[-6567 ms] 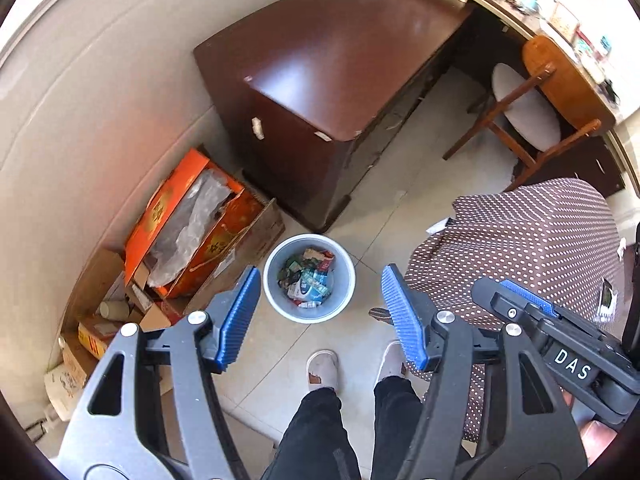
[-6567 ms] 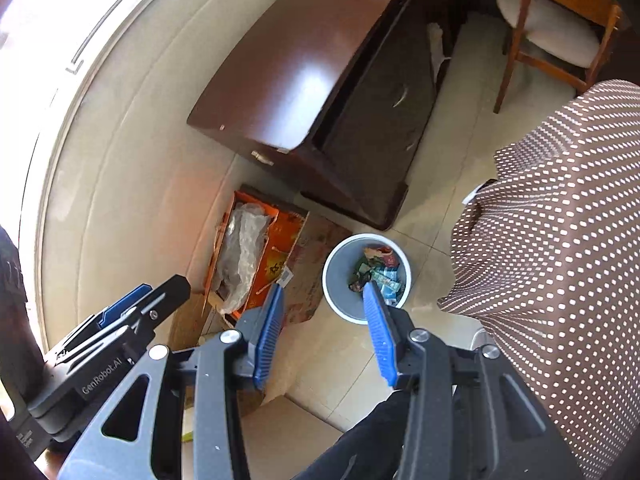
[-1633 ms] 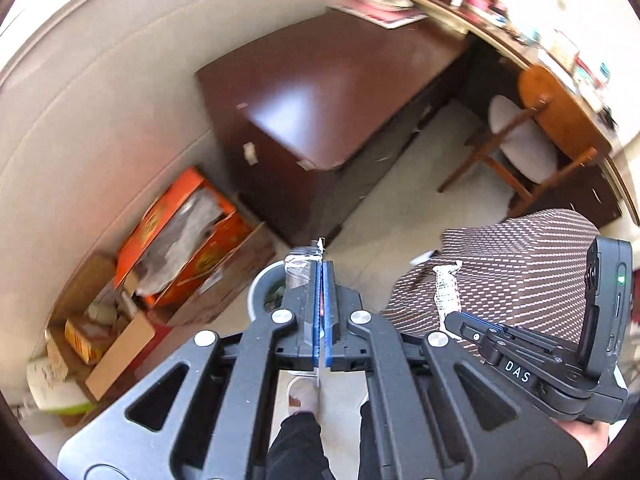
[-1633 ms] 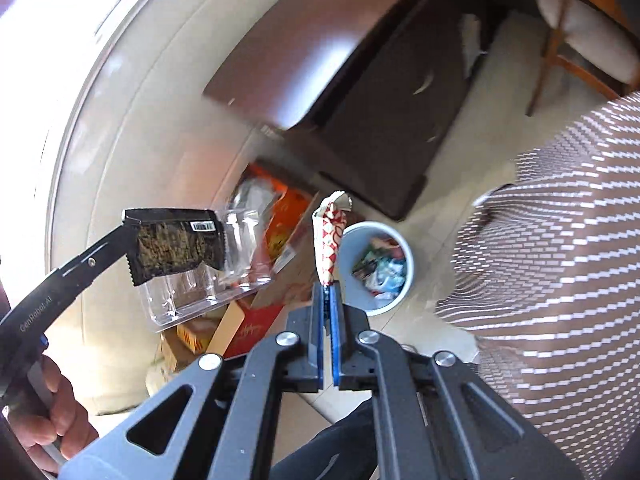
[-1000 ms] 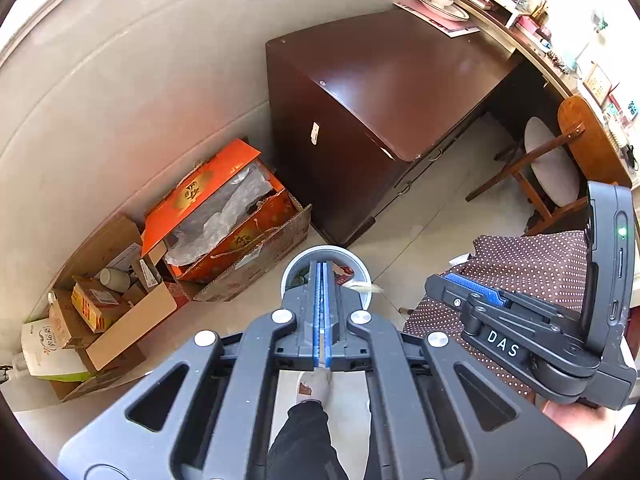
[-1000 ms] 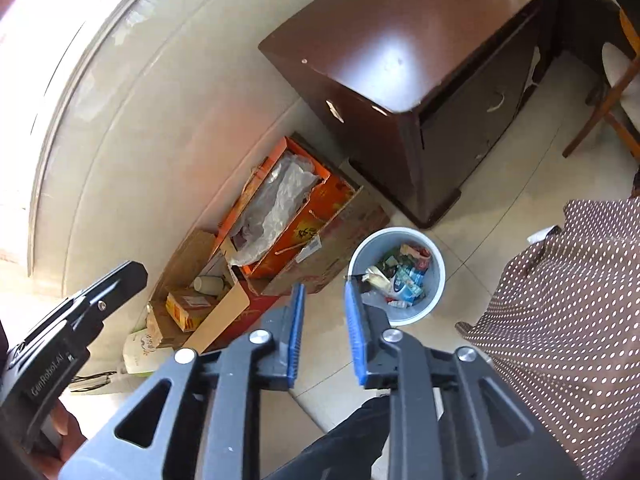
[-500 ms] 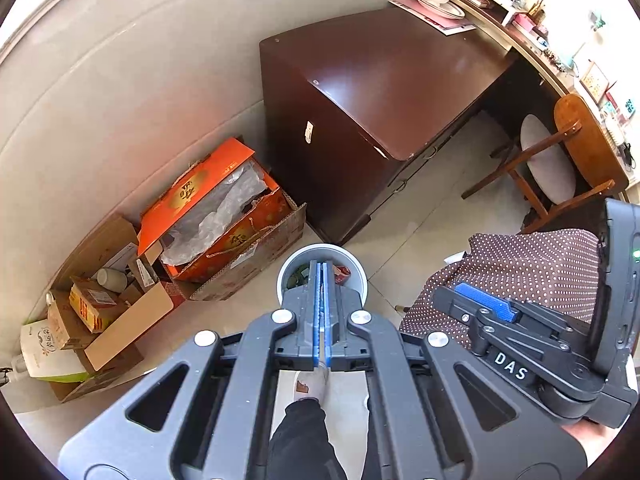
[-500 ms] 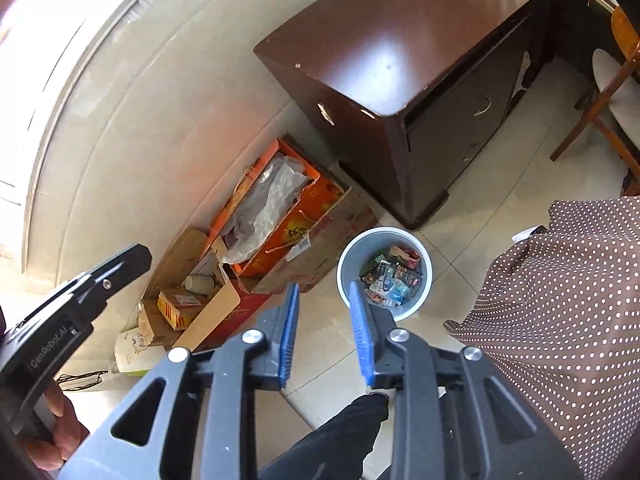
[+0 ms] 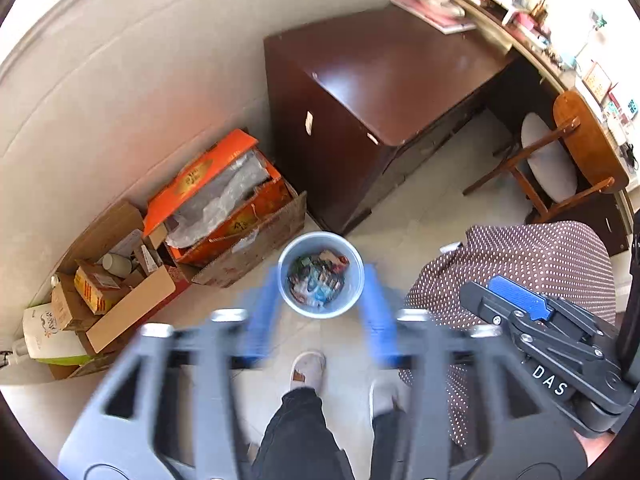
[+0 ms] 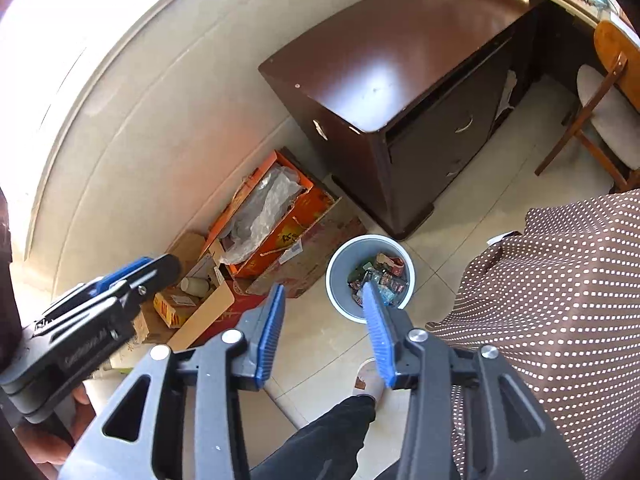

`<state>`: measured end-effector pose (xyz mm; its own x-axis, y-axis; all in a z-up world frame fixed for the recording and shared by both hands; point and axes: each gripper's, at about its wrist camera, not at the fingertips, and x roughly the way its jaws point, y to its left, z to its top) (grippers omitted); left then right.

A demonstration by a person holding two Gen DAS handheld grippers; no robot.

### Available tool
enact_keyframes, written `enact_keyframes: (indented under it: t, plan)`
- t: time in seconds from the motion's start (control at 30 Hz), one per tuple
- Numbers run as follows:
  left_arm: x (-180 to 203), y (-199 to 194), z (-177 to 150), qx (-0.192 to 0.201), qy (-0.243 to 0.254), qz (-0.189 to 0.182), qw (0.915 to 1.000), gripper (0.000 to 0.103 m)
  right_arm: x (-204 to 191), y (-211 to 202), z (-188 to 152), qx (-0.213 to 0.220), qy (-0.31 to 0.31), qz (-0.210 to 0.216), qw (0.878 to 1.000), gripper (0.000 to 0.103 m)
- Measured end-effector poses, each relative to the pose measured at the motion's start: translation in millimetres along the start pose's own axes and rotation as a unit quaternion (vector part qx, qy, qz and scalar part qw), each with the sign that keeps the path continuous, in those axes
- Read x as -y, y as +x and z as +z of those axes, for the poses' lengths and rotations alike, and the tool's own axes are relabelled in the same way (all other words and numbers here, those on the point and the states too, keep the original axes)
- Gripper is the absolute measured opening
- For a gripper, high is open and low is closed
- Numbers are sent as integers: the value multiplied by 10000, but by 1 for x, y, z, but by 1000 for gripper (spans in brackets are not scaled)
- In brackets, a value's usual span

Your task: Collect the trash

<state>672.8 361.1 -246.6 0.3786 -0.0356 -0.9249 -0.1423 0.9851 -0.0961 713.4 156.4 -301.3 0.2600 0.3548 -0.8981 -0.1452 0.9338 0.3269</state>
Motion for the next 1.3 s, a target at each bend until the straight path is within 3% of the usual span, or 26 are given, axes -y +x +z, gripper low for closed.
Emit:
enact_keyframes:
  t: [0.23, 0.4, 0.57, 0.7, 0.83, 1.07, 1.3]
  plan:
    - [37, -52, -49, 478, -164, 258, 9984, 56, 17, -48, -36, 254, -524, 196, 9981, 49]
    - [84, -103, -113, 902, -373, 325, 9947, 70, 51, -108, -86, 551, -1056, 279, 9925, 56]
    - [131, -165, -181, 1318, -569, 380, 9889, 76, 76, -164, -132, 752, -1419, 338, 9864, 59]
    - [151, -209, -223, 1536, -643, 517, 9847, 80, 87, -213, -173, 1019, -1526, 390, 9822, 68]
    - [163, -243, -261, 1666, -630, 415, 9831, 83, 101, -259, -216, 1329, -1457, 340, 9798, 79]
    - [185, -298, -329, 1999, -419, 352, 9783, 84, 122, -329, -291, 1808, -1319, 210, 9744, 84]
    - [210, -349, -409, 2430, -173, 181, 9697, 85, 138, -399, -399, 2547, -1168, -109, 9599, 90]
